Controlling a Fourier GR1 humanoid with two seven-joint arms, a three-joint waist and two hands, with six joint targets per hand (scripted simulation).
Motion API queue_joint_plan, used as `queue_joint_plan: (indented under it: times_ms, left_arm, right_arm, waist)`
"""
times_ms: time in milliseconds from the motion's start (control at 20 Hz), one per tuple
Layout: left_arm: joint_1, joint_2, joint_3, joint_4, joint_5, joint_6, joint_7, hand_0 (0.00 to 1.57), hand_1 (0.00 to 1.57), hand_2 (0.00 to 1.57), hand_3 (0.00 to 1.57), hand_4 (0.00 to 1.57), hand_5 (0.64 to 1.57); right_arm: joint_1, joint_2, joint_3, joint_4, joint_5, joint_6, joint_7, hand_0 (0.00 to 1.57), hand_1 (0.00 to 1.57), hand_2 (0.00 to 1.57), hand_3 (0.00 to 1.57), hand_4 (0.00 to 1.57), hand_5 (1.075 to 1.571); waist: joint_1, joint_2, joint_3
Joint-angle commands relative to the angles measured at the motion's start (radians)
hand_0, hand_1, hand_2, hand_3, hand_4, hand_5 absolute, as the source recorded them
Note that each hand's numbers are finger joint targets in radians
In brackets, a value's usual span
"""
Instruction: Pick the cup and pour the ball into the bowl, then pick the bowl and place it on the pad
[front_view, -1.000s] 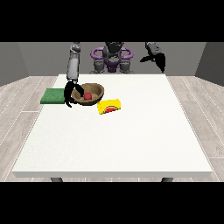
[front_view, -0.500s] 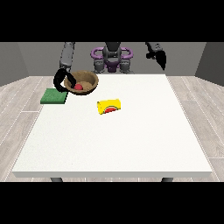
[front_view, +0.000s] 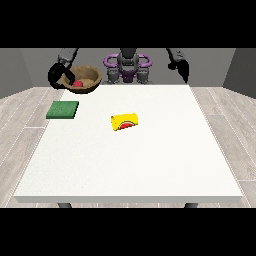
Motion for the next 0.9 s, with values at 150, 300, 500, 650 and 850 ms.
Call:
queue_joint_plan:
  times_ms: [150, 300, 500, 650, 850]
  left_arm:
    - [-0.017, 0.034, 0.039, -0.024, 0.033, -0.041, -0.011, 0.0, 0.0, 0.0, 0.0, 1.15, 1.463]
    - [-0.017, 0.125, 0.112, -0.056, 0.105, -0.122, -0.008, 0.0, 0.0, 0.0, 0.0, 1.29, 1.51]
    - [-0.095, 0.314, 0.302, 0.015, 0.255, -0.25, -0.033, 0.0, 0.0, 0.0, 0.0, 1.31, 1.567]
    - [-0.059, 0.406, 0.365, 0.068, 0.287, -0.33, -0.089, 0.0, 0.0, 0.0, 0.0, 1.28, 1.571]
    - [-0.12, 0.502, 0.438, 0.197, 0.338, -0.403, -0.117, 0.0, 0.0, 0.0, 0.0, 1.23, 1.566]
  right_arm:
    - [0.037, -0.099, -0.075, -0.018, -0.037, 0.081, -0.05, 1.57, 1.57, 1.57, 0.68, 0.79, 1.57]
    - [0.112, -0.142, -0.1, 0.013, -0.033, 0.084, -0.165, 1.57, 1.57, 1.57, 0.0, 0.89, 1.571]
    - [0.093, -0.17, -0.152, 0.014, -0.072, 0.092, -0.222, 1.57, 1.57, 1.57, 0.0, 0.87, 1.571]
    - [0.116, -0.175, -0.157, 0.014, -0.065, 0.08, -0.263, 1.57, 1.57, 1.57, 0.0, 0.82, 1.57]
    - [0.041, -0.143, -0.166, -0.011, -0.079, 0.039, -0.234, 1.57, 1.57, 1.57, 0.0, 0.79, 1.567]
  waist:
    - [0.006, 0.07, 0.0011]
    - [0.027, 0.087, 0.0015]
    - [0.041, 0.18, 0.0012]
    - [0.062, 0.203, 0.001]
    - [0.041, 0.258, 0.0005]
